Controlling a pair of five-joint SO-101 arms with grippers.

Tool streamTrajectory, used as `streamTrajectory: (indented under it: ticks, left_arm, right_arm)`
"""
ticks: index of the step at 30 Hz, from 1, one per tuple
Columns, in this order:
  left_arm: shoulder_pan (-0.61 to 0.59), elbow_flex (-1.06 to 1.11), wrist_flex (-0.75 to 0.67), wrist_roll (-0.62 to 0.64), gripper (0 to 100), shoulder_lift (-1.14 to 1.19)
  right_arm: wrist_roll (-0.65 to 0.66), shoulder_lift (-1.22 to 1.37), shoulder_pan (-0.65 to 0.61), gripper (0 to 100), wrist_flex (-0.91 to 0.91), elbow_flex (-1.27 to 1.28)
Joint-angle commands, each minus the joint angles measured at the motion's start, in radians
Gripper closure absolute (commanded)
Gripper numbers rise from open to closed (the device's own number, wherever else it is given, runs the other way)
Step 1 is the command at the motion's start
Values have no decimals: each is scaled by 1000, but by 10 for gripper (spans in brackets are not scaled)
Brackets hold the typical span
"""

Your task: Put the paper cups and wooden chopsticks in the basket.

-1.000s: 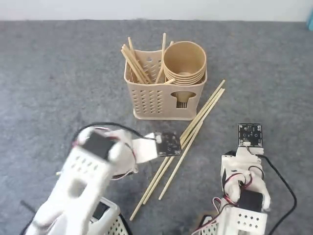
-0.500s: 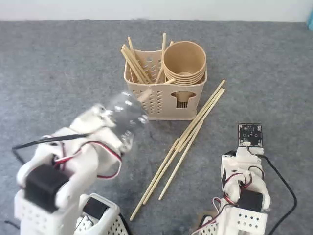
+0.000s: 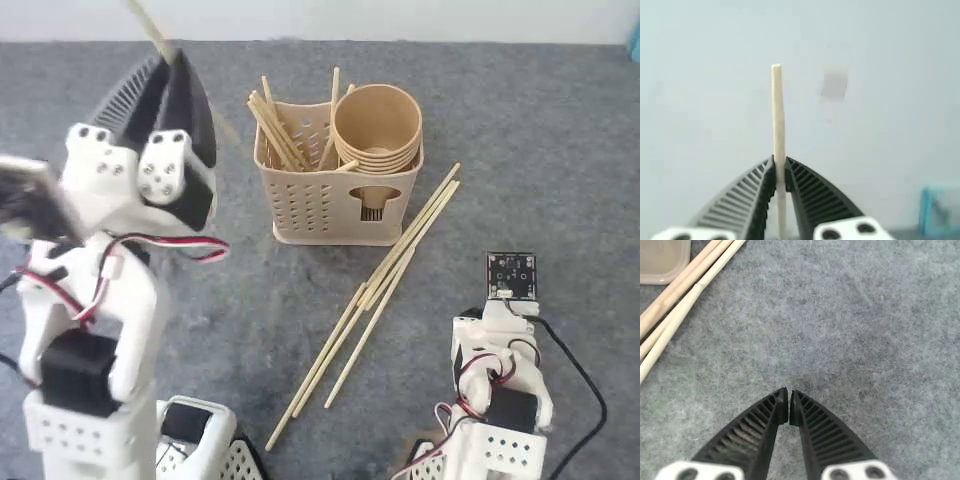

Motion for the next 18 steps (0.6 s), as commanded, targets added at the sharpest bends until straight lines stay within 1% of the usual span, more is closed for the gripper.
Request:
streamTrajectory:
  ticks: [1, 6, 8, 10, 12, 18]
  left_arm:
    - [5, 54, -258, 91, 988, 0]
    - [75, 203, -448, 89, 988, 2]
    - [101, 285, -548, 89, 988, 17]
    - [104, 335, -621, 89, 988, 55]
    - [100, 351, -634, 89, 988, 109]
    - [29, 355, -664, 89, 988, 269]
  right_arm:
    - [15, -18, 18, 980, 2, 17]
    - [15, -18, 18, 980, 2, 17]
    - [15, -18, 18, 980, 2, 17]
    - [15, -18, 18, 980, 2, 17]
    - [15, -18, 18, 980, 2, 17]
    - [15, -18, 18, 980, 2, 17]
